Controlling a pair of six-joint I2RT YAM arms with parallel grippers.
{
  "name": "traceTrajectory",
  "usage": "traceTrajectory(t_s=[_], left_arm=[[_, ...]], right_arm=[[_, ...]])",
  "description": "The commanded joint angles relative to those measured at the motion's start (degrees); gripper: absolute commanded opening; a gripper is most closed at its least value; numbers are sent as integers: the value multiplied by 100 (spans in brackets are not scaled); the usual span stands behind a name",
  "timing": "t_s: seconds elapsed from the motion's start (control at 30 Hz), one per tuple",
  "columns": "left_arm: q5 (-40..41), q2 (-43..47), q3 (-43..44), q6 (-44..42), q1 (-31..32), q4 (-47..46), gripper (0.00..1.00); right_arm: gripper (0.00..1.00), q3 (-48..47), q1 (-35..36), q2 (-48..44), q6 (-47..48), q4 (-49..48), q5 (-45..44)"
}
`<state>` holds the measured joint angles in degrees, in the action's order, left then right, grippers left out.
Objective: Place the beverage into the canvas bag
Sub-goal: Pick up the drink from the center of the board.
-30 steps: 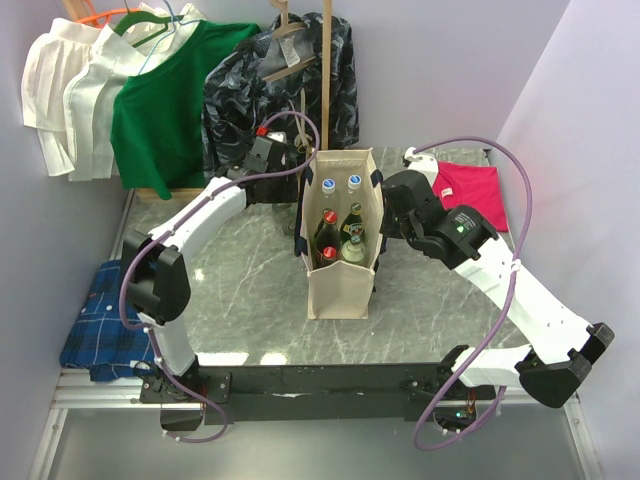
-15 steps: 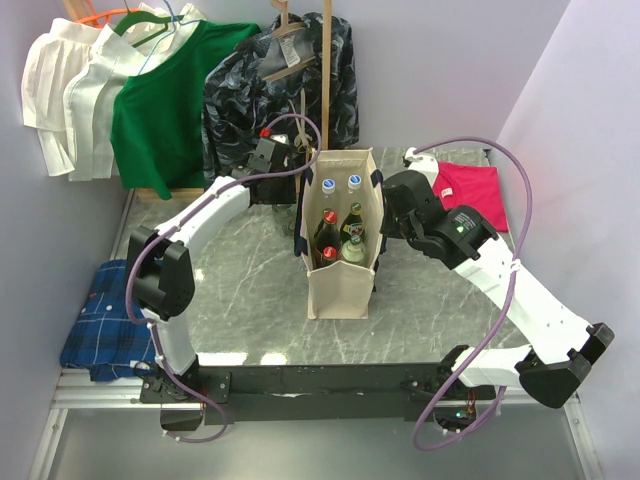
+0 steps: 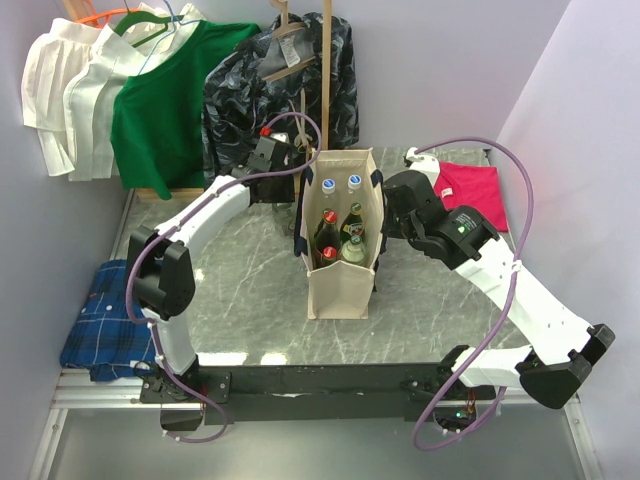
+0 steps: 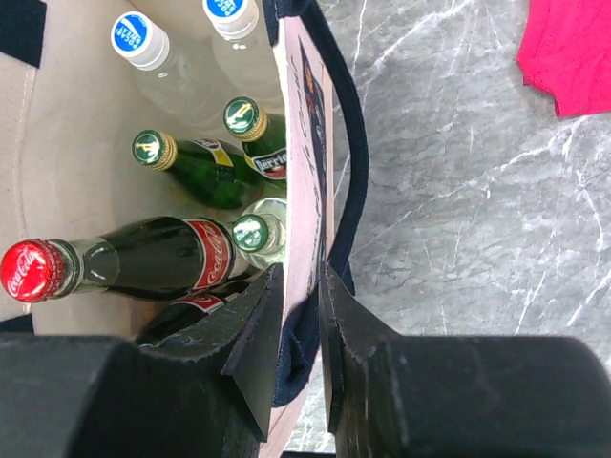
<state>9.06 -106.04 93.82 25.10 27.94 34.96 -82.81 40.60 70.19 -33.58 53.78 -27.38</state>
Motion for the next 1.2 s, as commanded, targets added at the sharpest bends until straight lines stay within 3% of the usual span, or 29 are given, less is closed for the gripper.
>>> traceTrajectory(t_s=[0.0, 0.23, 0.47, 1.17], left_arm=[[43, -75, 303, -58, -8, -77, 48], [26, -128, 383, -76, -8, -7, 36], [61, -75, 251, -67, -8, 46, 1], [307, 838, 1332, -673, -8, 459, 1]], right_arm=[[29, 80, -35, -182, 1, -140, -110], [29, 54, -61, -164, 27, -148, -92], [29, 36, -61, -146, 36, -157, -57], [29, 159, -52, -181, 45, -210, 39]])
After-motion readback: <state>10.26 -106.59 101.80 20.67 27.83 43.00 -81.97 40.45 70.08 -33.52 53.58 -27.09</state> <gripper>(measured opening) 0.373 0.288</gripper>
